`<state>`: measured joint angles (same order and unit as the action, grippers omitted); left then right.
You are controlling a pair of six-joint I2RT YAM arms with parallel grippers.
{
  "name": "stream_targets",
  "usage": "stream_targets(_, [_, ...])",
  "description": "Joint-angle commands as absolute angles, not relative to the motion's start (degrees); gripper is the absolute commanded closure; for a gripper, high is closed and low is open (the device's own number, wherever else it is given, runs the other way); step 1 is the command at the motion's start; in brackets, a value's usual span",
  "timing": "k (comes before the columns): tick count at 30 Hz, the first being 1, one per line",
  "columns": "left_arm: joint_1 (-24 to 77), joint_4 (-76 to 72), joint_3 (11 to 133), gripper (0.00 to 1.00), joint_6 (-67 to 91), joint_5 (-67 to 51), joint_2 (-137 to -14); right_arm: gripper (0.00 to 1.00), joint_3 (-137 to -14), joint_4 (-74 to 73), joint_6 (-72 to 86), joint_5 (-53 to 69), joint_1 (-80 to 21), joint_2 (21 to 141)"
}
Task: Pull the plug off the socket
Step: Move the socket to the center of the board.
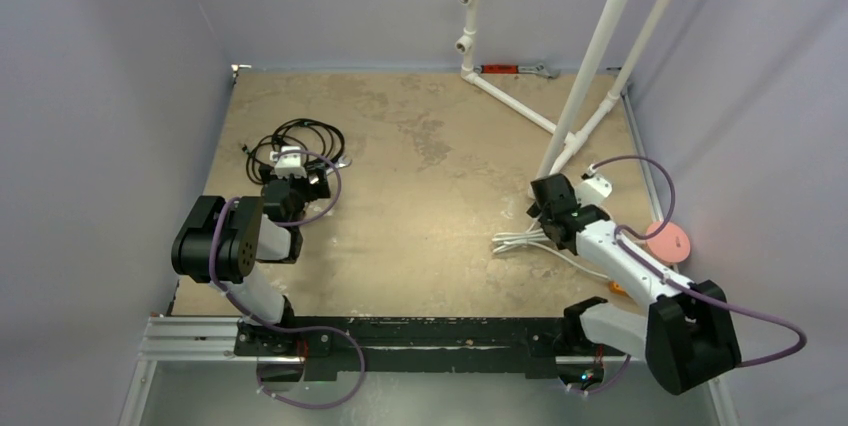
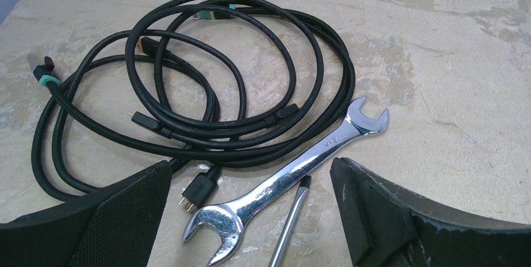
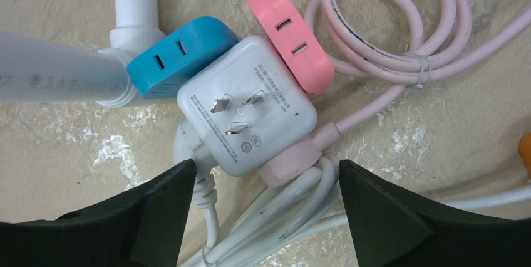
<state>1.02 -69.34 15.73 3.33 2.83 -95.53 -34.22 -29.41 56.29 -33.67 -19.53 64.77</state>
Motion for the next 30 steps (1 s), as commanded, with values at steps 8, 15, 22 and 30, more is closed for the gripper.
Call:
stream_targets(8, [0.7,-72.12,15.98,0.01,2.49,2.9,-95.1,0.32,-28.55,-29.04,63.73,-26.45,-27.29,58.92])
stream_targets(15, [0.7,-72.12,15.91,0.01,2.44,2.94,-95.1,0.49,-27.81,-27.99,61.55,-21.92,-29.55,56.76])
stream_targets(22, [0.7,-72.14,15.92,0.01,2.42,2.9,-95.1,0.82,-26.34,-26.89,61.34,-17.95,-34.03,54.64])
stream_targets(30, [0.67,-72.08,16.0,0.01,2.4,2.97,-95.1,1.0,-26.38,-26.72,64.86,-16.71,-40.03,55.34])
